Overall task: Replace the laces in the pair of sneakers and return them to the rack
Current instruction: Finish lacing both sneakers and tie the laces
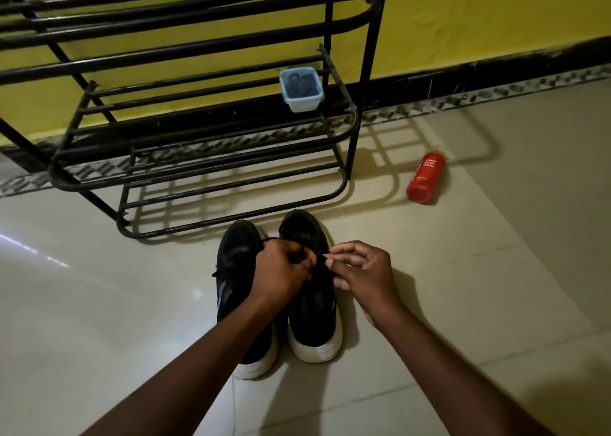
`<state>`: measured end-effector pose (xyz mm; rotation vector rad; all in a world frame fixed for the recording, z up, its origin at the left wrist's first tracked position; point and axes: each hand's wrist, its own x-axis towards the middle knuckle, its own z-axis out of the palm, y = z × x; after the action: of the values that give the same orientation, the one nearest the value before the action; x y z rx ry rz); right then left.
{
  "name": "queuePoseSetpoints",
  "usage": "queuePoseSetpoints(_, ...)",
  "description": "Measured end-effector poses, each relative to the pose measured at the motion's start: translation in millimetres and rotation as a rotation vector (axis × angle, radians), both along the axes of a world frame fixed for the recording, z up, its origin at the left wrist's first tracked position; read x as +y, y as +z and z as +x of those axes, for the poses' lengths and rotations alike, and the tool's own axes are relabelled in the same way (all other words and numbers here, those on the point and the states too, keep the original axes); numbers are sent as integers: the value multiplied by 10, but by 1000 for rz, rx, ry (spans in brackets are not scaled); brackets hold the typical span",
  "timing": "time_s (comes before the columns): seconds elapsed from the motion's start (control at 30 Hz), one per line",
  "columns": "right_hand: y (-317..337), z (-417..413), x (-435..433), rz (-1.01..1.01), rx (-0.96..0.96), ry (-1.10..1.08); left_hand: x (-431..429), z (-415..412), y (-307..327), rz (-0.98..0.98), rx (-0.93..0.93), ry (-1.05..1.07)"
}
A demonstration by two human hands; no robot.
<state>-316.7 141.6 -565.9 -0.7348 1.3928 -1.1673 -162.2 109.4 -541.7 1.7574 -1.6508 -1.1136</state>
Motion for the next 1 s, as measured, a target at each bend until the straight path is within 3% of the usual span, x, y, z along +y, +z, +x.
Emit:
queuePoseSetpoints(0.27, -1, -1, -32, -37, -4, -1, 27, -33, 27, -156, -94, -34)
queuePoseSetpoints(0.43, -3, -30, -163, -229, 351, 169, 41, 6, 3, -142, -51, -7)
queuePoseSetpoints(0.53, 41, -56, -235, -281, 410, 159, 39, 28, 28, -114, -79, -27)
queuePoseSetpoints(0.6, 83, -60, -250, -259, 312, 49, 68, 35, 25, -96, -91, -7)
queuePoseSetpoints(0.7, 179, -79, -329, -99, -309, -164, 110, 82, -26, -66, -50, 45)
queuePoseSetpoints(0.73, 175, -143, -355, -87, -288, -134, 125, 82, -38, -58, -42, 58)
queuePoseSetpoints(0.77, 160, -223, -378, -137, -83, -31, 124, 87, -45, -58, -47, 65)
queuePoseSetpoints(0.83, 101, -377, -370, -354, 657, 370, 111, 76, -38, -69, -58, 68)
queuePoseSetpoints(0.87, 51, -433, -359, -401, 917, 584, 103, 79, -36, -72, -60, 72)
queuePoseSetpoints(0.93, -15, -535, -360, -431, 1077, 749, 96, 81, -30, -53, -50, 76)
queuePoseSetpoints(1.0, 63, -495, -340, -497, 887, 475, 95, 91, -31, -32, -51, 66)
